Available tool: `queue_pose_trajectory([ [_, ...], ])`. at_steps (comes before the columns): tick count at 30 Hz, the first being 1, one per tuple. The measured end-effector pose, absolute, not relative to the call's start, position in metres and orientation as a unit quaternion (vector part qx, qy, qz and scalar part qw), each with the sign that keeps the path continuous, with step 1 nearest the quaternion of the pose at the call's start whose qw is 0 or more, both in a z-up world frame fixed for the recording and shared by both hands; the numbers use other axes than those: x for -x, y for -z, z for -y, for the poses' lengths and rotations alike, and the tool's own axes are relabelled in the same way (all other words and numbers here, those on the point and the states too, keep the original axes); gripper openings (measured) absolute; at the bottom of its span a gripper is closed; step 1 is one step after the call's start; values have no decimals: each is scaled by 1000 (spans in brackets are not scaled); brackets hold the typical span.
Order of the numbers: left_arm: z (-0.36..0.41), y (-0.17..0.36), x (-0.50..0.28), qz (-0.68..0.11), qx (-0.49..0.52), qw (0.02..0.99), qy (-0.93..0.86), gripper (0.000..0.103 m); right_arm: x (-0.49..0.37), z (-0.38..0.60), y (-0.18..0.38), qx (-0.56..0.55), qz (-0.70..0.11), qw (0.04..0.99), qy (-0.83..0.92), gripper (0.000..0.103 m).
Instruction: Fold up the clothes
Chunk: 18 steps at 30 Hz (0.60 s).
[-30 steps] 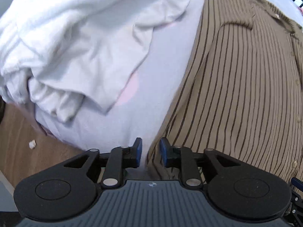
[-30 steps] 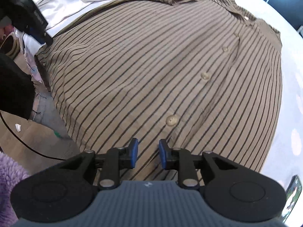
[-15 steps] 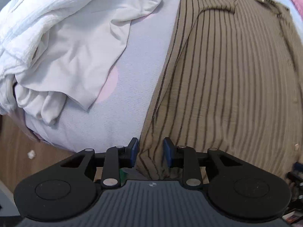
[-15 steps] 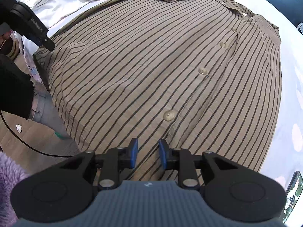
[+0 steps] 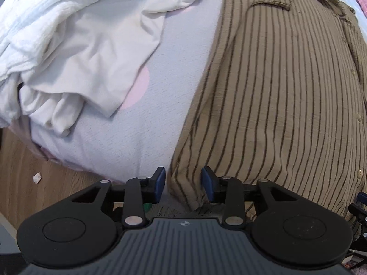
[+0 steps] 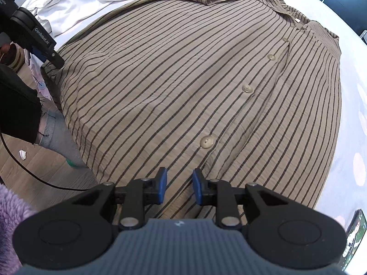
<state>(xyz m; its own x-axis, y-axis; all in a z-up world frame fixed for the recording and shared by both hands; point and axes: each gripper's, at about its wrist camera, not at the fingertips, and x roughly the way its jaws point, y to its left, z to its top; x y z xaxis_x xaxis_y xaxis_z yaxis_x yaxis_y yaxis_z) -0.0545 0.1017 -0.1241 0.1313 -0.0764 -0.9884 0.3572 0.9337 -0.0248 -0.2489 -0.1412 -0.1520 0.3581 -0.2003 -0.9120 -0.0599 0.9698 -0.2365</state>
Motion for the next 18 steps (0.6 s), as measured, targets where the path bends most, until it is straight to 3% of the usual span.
queue_pose_trajectory([
  [4, -102, 127, 54, -647, -109, 740, 146, 32, 248, 140, 153, 116, -564, 817, 39, 27],
  [5, -102, 127, 54, -648, -104, 739, 150, 28, 248, 139, 152, 117, -563, 817, 38, 27],
  [7, -101, 124, 56, -644, -100, 741, 163, 6, 248, 137, 152, 118, -561, 818, 37, 27],
  [8, -99, 120, 58, -638, -103, 744, 173, 3, 248, 137, 152, 118, -561, 819, 38, 27],
  [18, -51, 70, 97, -562, -157, 755, 300, 0, 250, 140, 152, 112, -562, 818, 51, 27],
])
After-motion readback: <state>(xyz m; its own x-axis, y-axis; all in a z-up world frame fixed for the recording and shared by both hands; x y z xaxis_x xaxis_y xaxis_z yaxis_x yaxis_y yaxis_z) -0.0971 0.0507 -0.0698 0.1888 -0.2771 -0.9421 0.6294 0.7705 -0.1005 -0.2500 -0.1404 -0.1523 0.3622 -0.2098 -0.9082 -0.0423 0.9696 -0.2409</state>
